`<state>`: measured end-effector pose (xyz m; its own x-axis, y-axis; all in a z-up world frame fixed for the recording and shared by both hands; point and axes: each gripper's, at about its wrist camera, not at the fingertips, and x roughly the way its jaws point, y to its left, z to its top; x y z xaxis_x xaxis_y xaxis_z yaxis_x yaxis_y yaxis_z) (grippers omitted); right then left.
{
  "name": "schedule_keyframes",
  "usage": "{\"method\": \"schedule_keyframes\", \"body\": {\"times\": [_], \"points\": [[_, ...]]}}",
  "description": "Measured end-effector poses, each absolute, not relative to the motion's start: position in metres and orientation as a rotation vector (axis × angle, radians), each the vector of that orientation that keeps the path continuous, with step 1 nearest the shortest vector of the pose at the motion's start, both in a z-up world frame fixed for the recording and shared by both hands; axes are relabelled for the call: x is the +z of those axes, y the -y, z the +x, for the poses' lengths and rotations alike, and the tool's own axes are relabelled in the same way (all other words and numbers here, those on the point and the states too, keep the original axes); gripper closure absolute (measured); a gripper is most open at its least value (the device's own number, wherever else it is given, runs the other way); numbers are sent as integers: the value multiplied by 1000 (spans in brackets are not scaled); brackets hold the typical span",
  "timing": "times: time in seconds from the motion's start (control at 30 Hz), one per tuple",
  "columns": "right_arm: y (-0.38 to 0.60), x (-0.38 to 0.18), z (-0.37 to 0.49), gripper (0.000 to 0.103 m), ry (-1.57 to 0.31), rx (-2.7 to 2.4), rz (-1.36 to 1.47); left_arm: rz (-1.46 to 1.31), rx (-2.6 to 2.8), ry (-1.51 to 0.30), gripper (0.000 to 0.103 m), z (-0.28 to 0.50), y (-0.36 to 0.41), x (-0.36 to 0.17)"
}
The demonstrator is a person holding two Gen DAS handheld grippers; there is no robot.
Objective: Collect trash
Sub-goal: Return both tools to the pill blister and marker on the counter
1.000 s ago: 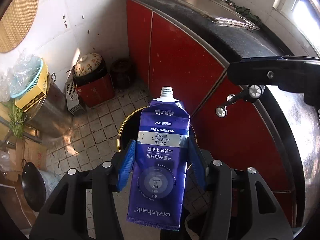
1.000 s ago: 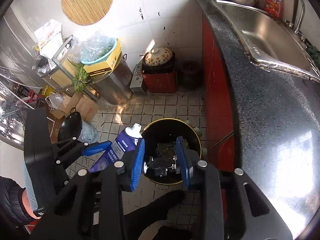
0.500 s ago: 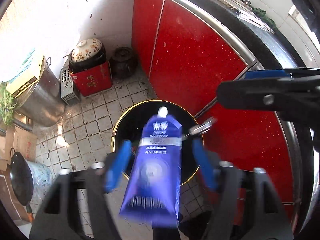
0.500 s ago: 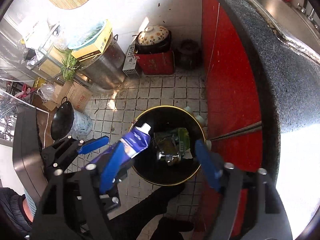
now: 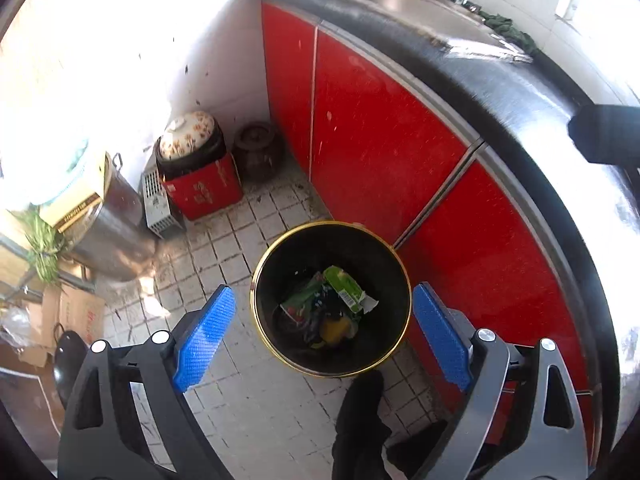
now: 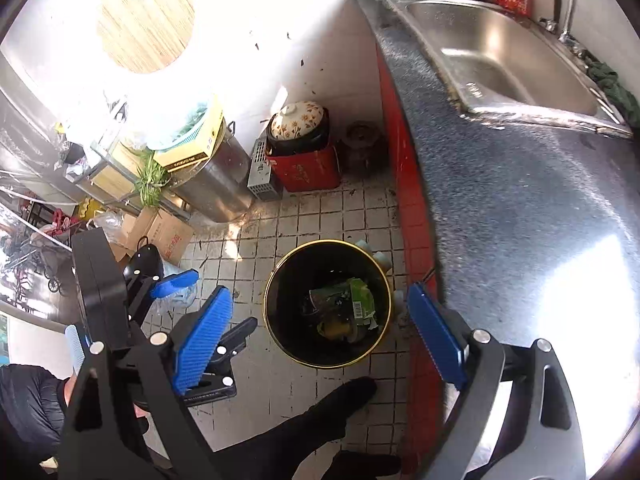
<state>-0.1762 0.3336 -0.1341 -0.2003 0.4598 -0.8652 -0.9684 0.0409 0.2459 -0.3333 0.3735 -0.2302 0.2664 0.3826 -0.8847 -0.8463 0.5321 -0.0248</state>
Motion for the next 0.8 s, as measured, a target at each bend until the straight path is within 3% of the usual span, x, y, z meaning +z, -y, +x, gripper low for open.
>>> {"method": "schedule_keyframes", "body": {"times": [0.33, 0.6, 0.8], "points": [[-172, -39, -54, 13, -923, 1137, -421, -393, 617, -945, 12, -209, -308, -126], [15, -7, 28, 13, -876, 752, -232, -191, 204, -896, 12, -71, -184, -79], [126, -12, 44, 13, -878, 543, -152, -71, -21, -888, 12, -17, -95, -66]]}}
